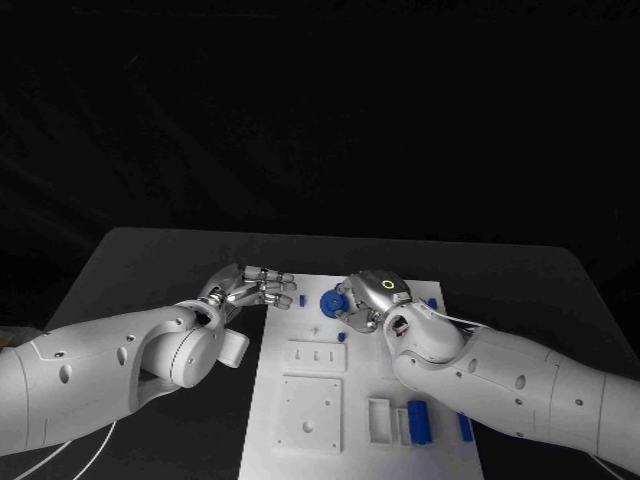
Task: Assemble the parts on the task board
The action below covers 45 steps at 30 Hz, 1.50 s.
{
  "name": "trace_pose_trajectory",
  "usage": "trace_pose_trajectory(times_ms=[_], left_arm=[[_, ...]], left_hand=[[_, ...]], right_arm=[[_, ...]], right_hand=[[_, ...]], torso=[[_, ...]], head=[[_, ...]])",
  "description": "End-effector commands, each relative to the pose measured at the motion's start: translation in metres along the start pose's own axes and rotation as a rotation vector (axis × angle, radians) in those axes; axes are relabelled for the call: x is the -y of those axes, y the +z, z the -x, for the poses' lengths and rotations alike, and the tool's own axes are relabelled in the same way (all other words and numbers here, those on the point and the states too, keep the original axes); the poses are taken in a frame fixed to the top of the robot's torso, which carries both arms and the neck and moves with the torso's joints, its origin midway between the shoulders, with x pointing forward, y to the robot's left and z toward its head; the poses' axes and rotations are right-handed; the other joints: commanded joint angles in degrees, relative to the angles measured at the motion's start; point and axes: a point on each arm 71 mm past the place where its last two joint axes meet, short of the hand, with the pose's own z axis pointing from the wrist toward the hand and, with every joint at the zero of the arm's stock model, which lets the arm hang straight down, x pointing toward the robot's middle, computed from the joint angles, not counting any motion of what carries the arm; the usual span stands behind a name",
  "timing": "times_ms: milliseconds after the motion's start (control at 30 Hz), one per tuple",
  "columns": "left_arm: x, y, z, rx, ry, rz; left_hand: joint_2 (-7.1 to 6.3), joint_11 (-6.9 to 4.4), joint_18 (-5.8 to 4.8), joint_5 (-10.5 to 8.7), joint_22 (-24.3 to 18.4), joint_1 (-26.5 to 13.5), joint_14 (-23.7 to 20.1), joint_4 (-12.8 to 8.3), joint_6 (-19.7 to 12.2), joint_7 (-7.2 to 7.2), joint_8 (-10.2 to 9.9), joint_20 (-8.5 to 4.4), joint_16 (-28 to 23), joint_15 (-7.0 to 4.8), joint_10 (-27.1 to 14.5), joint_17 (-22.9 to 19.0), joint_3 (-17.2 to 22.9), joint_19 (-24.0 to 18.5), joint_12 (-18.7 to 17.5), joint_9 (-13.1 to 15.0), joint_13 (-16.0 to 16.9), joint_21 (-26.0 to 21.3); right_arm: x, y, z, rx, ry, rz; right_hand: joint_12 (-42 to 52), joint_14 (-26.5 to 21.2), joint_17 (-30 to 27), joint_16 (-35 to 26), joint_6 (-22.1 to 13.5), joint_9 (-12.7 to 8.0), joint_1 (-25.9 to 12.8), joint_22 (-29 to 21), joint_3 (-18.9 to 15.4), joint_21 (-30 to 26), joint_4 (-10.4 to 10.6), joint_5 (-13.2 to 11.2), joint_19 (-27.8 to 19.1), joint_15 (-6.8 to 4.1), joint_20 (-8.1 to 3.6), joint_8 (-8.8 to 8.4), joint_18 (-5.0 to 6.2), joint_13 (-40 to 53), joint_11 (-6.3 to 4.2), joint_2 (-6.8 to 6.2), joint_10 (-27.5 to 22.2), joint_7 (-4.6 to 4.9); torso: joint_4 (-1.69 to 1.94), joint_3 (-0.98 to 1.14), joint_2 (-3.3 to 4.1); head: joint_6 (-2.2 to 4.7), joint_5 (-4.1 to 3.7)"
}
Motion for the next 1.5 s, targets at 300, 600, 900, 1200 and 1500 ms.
trace_pose_trajectory(times_ms=[300,600,900,1200,1500], left_arm=[[0.002,0.0,-0.003,-0.015,-0.007,-0.01],[0.002,0.0,-0.002,-0.014,-0.006,-0.01],[0.001,0.0,-0.001,-0.012,-0.006,-0.009],[0.001,0.0,-0.001,-0.01,-0.006,-0.008],[0.001,-0.001,0.001,-0.007,-0.005,-0.009]], left_hand=[[-0.01,-0.06,0.25,-0.07,-0.1,-0.7,0.1,0.2,-0.5,0.01,0.0,0.06,-0.3,0.32,-0.4,0.0,0.1,0.2,-0.1,-0.1,0.0,0.2],[0.05,-0.05,0.25,-0.06,-0.3,-0.7,0.1,0.2,-0.6,0.02,0.1,0.07,-0.3,0.33,-0.4,0.0,0.2,0.2,-0.1,-0.1,0.0,0.2],[0.11,-0.03,0.24,-0.1,-0.3,-0.8,0.1,0.3,-0.7,0.07,0.0,0.08,-0.3,0.35,-0.5,0.0,0.1,0.3,-0.1,-0.1,0.0,0.2],[0.11,-0.03,0.24,-0.1,-0.3,-0.8,0.1,0.3,-0.7,0.07,0.0,0.08,-0.3,0.35,-0.5,0.0,0.1,0.3,-0.1,-0.1,0.0,0.2],[0.11,-0.03,0.24,-0.1,-0.3,-0.8,0.1,0.3,-0.7,0.07,0.0,0.08,-0.3,0.35,-0.5,0.0,0.1,0.3,-0.1,-0.1,0.0,0.2]], right_arm=[[-0.004,0.0,-0.003,-0.046,0.004,0.004],[-0.001,-0.001,-0.003,-0.048,0.02,-0.009],[0.001,-0.003,0.002,0.006,0.107,-0.021],[0.006,-0.006,0.01,0.092,0.189,-0.029],[0.02,-0.013,0.025,0.138,0.257,-0.031]], right_hand=[[0.0,0.0,0.0,-0.4,-0.9,0.0,-0.6,5.6,0.3,-0.5,-1.3,9.1,1.3,0.36,0.41,-0.21,-0.32,-0.3,0.16,-0.51,-0.4,-0.06],[0.2,0.0,0.0,-0.3,-0.9,-0.1,-2.6,5.6,2.1,-0.4,-2.3,10.8,1.3,0.38,0.43,-0.23,-0.27,-0.3,0.18,-0.57,-0.4,0.02],[1.1,0.2,0.5,0.3,-0.9,0.0,-4.9,5.8,-0.3,0.6,-0.5,12.6,1.6,0.5,0.56,-0.21,-0.04,0.4,0.09,0.17,0.1,0.0],[0.9,0.1,0.1,0.3,-3.5,-0.1,-4.6,5.8,-3.4,0.5,1.3,13.2,1.5,0.69,0.79,-0.29,0.26,0.3,0.18,0.31,-0.1,0.21],[1.0,0.1,0.1,0.3,-2.1,-0.1,-4.1,5.8,-3.7,0.7,1.3,13.2,1.6,0.65,0.79,-0.22,0.31,0.4,0.08,0.45,0.0,0.1]], torso=[[-0.04,0.04,0.04],[0.02,0.02,0.03],[-0.11,0.11,0.0],[-0.1,0.12,0.0],[-0.2,0.11,-0.08]], head=[[-0.21,-0.15],[-0.29,-0.21],[-0.2,-0.17],[-0.04,-0.29],[0.25,-0.61]])
